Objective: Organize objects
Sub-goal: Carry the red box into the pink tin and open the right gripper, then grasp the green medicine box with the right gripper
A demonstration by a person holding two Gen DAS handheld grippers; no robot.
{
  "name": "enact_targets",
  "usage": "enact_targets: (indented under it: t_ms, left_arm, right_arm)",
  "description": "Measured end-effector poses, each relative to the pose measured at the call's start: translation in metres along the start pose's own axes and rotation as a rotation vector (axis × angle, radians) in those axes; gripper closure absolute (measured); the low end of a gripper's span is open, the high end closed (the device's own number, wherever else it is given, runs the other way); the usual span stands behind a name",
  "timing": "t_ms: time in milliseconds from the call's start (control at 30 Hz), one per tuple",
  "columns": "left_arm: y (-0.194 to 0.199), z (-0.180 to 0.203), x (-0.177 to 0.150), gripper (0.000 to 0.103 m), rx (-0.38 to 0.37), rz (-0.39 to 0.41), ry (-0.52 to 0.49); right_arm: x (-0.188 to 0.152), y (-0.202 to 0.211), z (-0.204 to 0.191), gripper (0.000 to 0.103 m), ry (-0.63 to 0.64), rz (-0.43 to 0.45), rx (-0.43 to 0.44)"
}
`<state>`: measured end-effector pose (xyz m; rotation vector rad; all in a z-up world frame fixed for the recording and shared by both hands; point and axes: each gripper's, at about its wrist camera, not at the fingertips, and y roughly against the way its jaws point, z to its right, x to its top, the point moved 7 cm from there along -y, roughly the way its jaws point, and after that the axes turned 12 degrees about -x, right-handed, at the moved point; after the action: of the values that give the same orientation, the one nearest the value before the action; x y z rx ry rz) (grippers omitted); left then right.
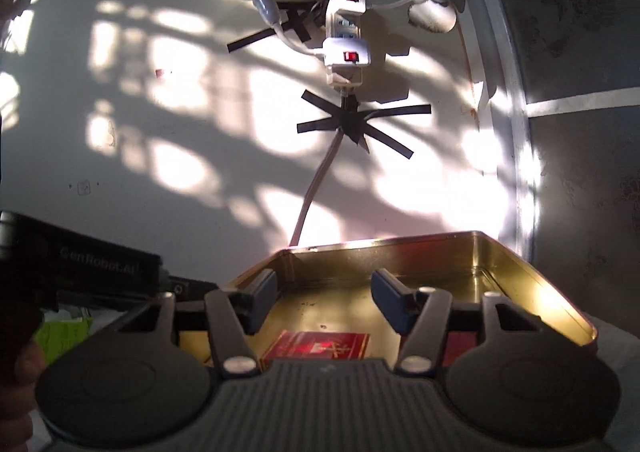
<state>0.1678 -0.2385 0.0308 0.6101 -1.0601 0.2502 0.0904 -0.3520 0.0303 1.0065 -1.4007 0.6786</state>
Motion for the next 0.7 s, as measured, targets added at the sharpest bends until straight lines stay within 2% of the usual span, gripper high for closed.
enact_targets:
  t_ms: [67, 133, 200, 267, 300, 333, 400, 467, 567, 700]
  left_arm:
    - [0.037, -0.008, -0.018, 0.054, 0.05, 0.009, -0.016]
    - [0.063, -0.026, -0.048, 0.054, 0.151, -0.043, -0.004]
    - [0.089, -0.051, -0.079, 0.054, 0.261, -0.103, 0.042]
    - [0.116, -0.075, -0.101, 0.054, 0.341, -0.125, 0.11]
    - [0.13, -0.085, -0.109, 0.055, 0.382, -0.122, 0.136]
    - [0.148, -0.09, -0.113, 0.055, 0.413, -0.082, 0.129]
    - [0.172, -0.101, -0.117, 0.055, 0.484, -0.067, 0.14]
    - [0.19, -0.112, -0.118, 0.055, 0.503, -0.052, 0.164]
    - [0.216, -0.136, -0.116, 0.055, 0.545, -0.008, 0.22]
    - [0.245, -0.166, -0.106, 0.055, 0.548, 0.078, 0.327]
  right_arm:
    - [0.008, 0.026, -0.002, 0.048, -0.042, 0.044, 0.036]
    - [0.002, 0.043, -0.012, 0.048, -0.063, 0.009, 0.107]
    - [-0.015, 0.052, -0.031, 0.048, -0.04, -0.074, 0.186]
    - [-0.037, 0.055, -0.056, 0.048, 0.005, -0.174, 0.257]
    - [-0.051, 0.057, -0.072, 0.048, 0.037, -0.233, 0.297]
    - [-0.062, 0.058, -0.085, 0.048, 0.068, -0.278, 0.323]
    - [-0.077, 0.064, -0.112, 0.049, 0.173, -0.329, 0.351]
    - [-0.081, 0.068, -0.131, 0.049, 0.233, -0.35, 0.374]
    - [-0.096, 0.069, -0.158, 0.051, 0.232, -0.48, 0.48]
    - [-0.098, 0.073, -0.197, 0.051, 0.257, -0.508, 0.562]
